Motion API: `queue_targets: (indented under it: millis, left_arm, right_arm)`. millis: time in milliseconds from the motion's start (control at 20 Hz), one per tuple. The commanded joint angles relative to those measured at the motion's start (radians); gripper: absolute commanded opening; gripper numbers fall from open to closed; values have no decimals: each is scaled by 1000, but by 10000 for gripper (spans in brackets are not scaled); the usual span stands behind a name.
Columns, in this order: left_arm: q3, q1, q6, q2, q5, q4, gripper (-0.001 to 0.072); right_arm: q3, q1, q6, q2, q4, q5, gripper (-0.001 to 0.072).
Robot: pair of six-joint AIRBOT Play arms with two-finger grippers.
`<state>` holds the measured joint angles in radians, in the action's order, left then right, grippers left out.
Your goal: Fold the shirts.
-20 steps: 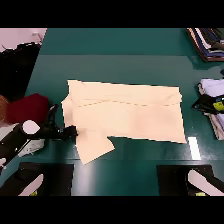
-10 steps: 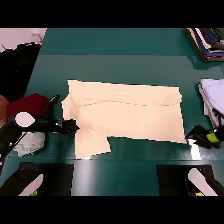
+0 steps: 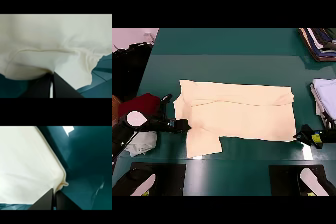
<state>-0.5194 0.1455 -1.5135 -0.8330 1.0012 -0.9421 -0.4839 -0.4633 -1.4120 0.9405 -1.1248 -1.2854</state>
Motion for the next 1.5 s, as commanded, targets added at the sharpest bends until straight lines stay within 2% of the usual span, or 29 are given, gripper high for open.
queue_targets:
  millis: [0,100,200,350,450,550,600,750,850,950,1100,1300,1350,1400,1450]
  left_arm:
    - [-10,0,2,1,53,-33,23]
    - [-36,0,-2,1,126,-61,24]
    - [-48,0,-6,29,182,-70,23]
    - [-49,0,-100,187,272,-117,23]
    - [-54,0,-169,294,390,-113,24]
    - [-88,0,-197,341,466,-117,24]
    - [-117,0,-196,339,452,-121,24]
    - [-190,0,-180,280,267,-218,24]
    - [-235,0,-148,166,174,-286,25]
    - [-283,0,-106,19,67,-290,25]
    - [-386,0,-101,-216,-76,-293,26]
    - [-531,0,-101,-435,-136,-296,30]
    - [-560,0,-101,-465,-126,-296,244]
    - [-584,0,-102,-483,-114,-295,607]
    - [-601,0,-103,-484,-93,-296,720]
  right_arm:
    - [-32,49,1,-1,-4,5,18]
    - [-65,79,11,-8,-20,-54,17]
    - [-100,117,10,-60,-107,-119,17]
    - [-145,143,6,-196,-232,-220,17]
    - [-178,139,4,-277,-257,-303,17]
    - [-229,146,-26,-332,-262,-313,16]
    - [-260,158,-32,-335,-262,-290,17]
    - [-375,224,-40,-203,-255,-230,16]
    - [-457,283,-40,-50,-255,-184,16]
    - [-545,334,-40,106,-254,-134,17]
    - [-695,383,-40,329,-203,-107,19]
    - [-869,389,-37,537,-58,-56,26]
    - [-908,388,-34,572,-40,-58,151]
    - [-945,386,-33,602,-34,-79,336]
    - [-973,383,-8,621,-29,-105,369]
